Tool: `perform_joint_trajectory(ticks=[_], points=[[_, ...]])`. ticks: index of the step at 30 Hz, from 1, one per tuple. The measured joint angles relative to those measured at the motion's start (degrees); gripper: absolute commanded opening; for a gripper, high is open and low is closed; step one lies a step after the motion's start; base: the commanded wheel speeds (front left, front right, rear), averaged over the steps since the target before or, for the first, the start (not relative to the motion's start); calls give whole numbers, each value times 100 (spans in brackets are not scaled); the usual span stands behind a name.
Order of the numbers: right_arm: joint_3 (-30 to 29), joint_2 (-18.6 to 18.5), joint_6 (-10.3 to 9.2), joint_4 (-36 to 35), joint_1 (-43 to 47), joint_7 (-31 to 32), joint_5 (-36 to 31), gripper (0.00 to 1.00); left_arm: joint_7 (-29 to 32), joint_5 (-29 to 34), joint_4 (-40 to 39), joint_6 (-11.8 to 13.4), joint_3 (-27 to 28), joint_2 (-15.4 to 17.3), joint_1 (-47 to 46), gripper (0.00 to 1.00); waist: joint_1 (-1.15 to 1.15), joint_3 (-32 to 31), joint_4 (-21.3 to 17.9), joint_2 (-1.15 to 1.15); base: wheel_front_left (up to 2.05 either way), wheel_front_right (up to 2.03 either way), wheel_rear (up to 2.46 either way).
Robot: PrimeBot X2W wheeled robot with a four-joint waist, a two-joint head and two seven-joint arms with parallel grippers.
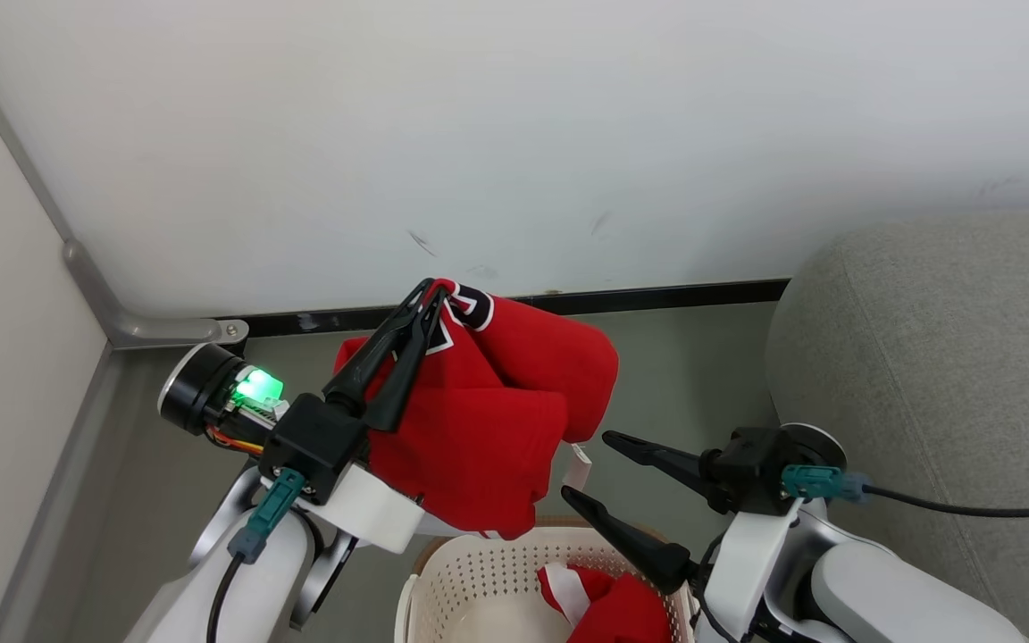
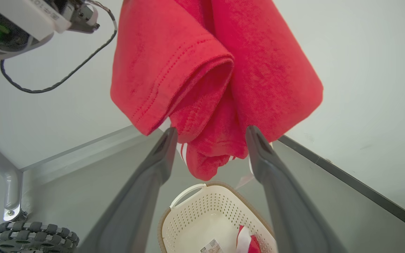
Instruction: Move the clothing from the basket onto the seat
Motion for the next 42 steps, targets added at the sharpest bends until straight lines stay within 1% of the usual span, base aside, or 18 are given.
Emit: perform_joint_trajectory(ticks=[3,15,23,27,29,32,39,40,41,42], points=[[73,68,0,46,-146,2,134,100,23,1,-40,-33,-70,-24,0,0,0,6,28,0,0,0,0],[495,280,0,636,-522,56,411,100,136,11,-237,-100,-285,-164,-12,0,0,37,172,0,0,0,0],[921,509,0,840,-793,47,644,100,203,47,-294,-143,-397,-201,-71,0,0,56,260,0,0,0,0],[1277,509,0,892,-960,40,848,100,219,59,-318,-143,-435,-227,-113,0,0,67,308,0,0,0,0],[1311,500,0,921,-979,-25,832,100,226,59,-327,-143,-436,-225,-113,0,0,71,321,0,0,0,0],[1412,388,0,942,-1287,-154,742,100,267,60,-335,-143,-436,-225,-115,0,0,76,326,0,0,0,0],[1755,405,0,911,-1545,-458,759,100,274,60,-347,-142,-443,-227,-115,0,0,82,315,0,0,0,0],[1806,405,0,916,-1561,-476,759,92,275,60,-355,-142,-449,-230,-115,0,0,83,313,0,0,0,0],[1861,408,0,924,-1571,-508,759,73,275,60,-363,-142,-453,-231,-115,0,0,84,311,0,0,0,0],[1861,408,0,924,-1571,-508,759,43,275,60,-363,-142,-453,-231,-115,0,0,84,311,0,0,0,0]])
